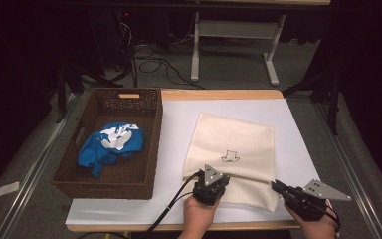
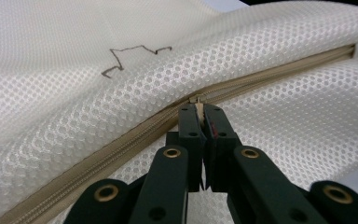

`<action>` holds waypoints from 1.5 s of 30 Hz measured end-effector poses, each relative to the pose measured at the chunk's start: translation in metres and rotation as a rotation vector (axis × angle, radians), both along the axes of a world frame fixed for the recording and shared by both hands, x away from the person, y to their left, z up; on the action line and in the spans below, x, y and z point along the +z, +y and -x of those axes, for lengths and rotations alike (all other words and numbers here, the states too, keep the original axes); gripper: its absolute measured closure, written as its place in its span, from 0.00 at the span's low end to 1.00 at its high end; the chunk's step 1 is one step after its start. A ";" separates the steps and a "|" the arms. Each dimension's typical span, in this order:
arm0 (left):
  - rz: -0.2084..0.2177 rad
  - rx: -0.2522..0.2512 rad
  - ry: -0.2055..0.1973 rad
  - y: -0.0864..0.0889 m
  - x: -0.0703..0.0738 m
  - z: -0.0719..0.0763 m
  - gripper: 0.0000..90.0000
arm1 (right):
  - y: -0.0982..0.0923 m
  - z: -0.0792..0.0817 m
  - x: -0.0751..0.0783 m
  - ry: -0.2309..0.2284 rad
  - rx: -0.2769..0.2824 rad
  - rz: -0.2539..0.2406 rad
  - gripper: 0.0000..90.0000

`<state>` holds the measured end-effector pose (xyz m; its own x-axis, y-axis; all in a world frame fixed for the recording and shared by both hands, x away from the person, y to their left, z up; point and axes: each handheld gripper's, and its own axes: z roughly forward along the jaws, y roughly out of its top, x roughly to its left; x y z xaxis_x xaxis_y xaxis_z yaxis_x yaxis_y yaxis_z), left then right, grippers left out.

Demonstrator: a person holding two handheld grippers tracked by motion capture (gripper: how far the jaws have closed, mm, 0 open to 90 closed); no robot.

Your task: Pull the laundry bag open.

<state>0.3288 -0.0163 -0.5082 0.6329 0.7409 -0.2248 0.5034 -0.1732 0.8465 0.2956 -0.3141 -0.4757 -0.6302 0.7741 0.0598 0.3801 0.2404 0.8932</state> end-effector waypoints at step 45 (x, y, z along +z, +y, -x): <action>-0.135 0.170 0.026 0.097 0.004 0.006 0.97 | -0.014 -0.005 -0.005 0.031 -0.064 0.003 0.95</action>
<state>0.3231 0.0811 -0.5040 0.4912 0.8612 -0.1309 0.5569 -0.1949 0.8074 0.3006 -0.3284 -0.4804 -0.5769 0.8132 0.0761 0.4224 0.2173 0.8800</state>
